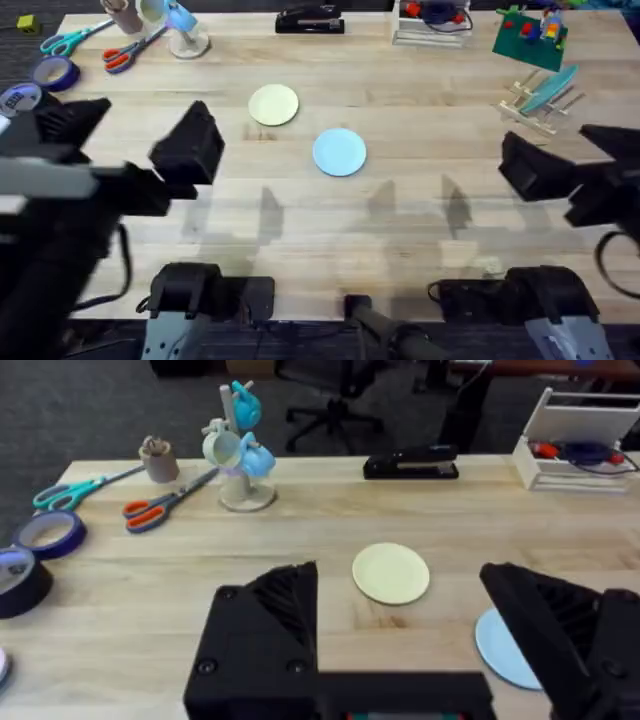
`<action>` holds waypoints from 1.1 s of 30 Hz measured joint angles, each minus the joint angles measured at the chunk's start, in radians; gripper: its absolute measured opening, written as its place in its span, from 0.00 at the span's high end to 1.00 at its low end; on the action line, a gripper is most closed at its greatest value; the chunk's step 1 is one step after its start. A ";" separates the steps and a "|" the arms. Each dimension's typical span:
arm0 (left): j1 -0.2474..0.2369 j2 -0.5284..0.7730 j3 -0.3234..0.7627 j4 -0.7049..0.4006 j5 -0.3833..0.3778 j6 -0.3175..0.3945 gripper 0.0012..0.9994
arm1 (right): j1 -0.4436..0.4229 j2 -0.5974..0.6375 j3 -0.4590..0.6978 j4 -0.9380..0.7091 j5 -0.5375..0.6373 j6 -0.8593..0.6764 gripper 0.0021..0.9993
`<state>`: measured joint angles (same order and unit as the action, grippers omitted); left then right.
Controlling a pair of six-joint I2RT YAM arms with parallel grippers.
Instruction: Pick up the plates from the table one by one and place each into a slot on the dish rack.
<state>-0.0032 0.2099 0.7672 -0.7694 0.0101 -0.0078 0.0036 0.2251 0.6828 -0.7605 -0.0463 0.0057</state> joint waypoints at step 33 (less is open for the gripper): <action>0.000 1.053 1.063 -0.765 0.110 0.000 0.01 | 0.000 0.889 0.783 -0.470 -0.003 -0.003 0.01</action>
<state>-0.0032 1.2629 1.8299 -1.5342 0.1200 -0.0078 0.0036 1.1145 1.4654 -1.2304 -0.0494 0.0025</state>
